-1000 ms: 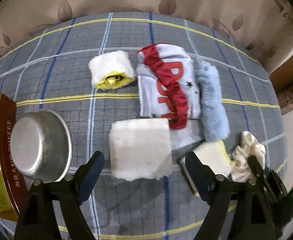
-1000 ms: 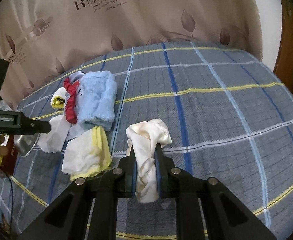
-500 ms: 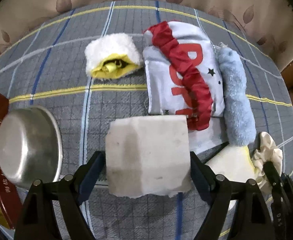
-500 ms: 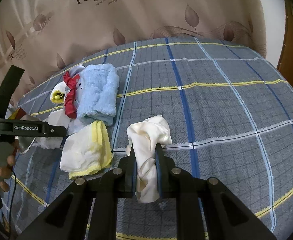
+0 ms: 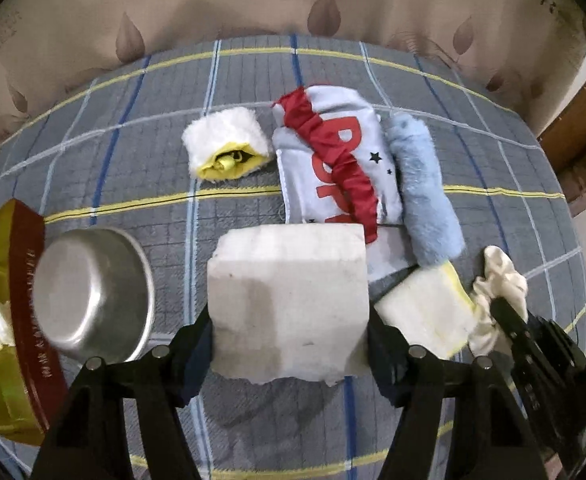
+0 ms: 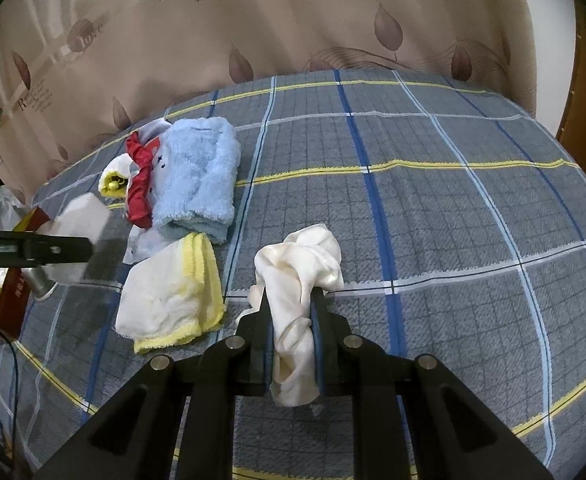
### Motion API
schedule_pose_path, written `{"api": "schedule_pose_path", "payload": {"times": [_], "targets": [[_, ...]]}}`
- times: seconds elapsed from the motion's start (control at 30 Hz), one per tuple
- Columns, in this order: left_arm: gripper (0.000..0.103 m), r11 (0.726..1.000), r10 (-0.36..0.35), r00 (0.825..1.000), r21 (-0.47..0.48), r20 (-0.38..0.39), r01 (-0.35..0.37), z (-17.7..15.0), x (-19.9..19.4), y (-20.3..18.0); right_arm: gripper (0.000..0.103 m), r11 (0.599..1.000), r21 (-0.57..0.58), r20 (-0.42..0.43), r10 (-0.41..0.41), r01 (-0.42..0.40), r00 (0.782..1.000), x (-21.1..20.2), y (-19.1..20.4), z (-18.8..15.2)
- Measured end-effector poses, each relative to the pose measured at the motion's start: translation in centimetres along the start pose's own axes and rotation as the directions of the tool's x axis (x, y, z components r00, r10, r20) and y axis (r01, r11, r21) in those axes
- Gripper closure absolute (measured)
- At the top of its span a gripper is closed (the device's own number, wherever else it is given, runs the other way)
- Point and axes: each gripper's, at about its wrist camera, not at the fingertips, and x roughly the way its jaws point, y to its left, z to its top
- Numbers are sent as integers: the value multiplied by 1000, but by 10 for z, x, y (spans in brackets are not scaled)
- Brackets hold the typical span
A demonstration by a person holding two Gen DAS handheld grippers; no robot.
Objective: Organize soft objects
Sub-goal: 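Carry the white foam block into the gold tray with the left tool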
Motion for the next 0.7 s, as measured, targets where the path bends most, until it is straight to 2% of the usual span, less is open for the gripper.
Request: {"api": "schedule_pose_path", "payload": {"times": [0.4,0.57,0.7], "targets": [[35,999,22,999,22,48,-23,-19,-53,12,87,999,-20,-7,-27,27,1000,7,4,-5],[35,999,45,996,14,81,-47,-30,-82,41,87,999,-29,-2,-35,35,999,9,5,-6],[35,996,80,992,-41,98,-76,-37,-102,77,87,999,-31,-1,-35,35,999,9,5,-7]]}}
